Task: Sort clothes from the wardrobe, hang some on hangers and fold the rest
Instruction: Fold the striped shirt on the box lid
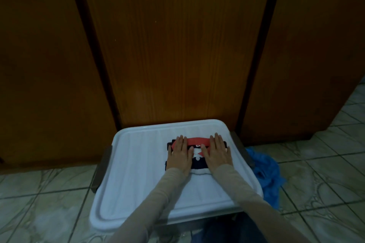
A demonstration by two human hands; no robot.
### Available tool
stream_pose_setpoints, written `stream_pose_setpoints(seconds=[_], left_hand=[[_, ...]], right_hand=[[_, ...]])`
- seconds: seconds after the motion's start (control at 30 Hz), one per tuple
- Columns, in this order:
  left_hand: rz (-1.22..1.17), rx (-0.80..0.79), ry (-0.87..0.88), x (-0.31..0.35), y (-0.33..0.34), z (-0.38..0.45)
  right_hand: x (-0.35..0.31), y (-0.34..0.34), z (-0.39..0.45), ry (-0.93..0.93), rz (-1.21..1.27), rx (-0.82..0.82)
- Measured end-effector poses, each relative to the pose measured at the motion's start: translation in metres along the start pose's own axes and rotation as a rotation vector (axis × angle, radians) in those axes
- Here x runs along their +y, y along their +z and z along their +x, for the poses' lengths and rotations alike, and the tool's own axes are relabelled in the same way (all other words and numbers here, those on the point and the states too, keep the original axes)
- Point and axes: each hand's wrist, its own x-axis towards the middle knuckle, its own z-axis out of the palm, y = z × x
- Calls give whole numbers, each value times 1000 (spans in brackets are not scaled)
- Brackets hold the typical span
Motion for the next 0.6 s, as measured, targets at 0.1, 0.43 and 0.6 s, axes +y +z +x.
stream_pose_setpoints(seconds=[0.1,0.43,0.6], left_hand=[[-34,-45,20,-3,4,2],[43,31,-195,-1,1,-14],[14,4,-302,0,-3,-23]], right_hand=[[3,4,3,-34,-41,-47],[2,3,-15,170,93,115],[3,-4,-28,258,55,124]])
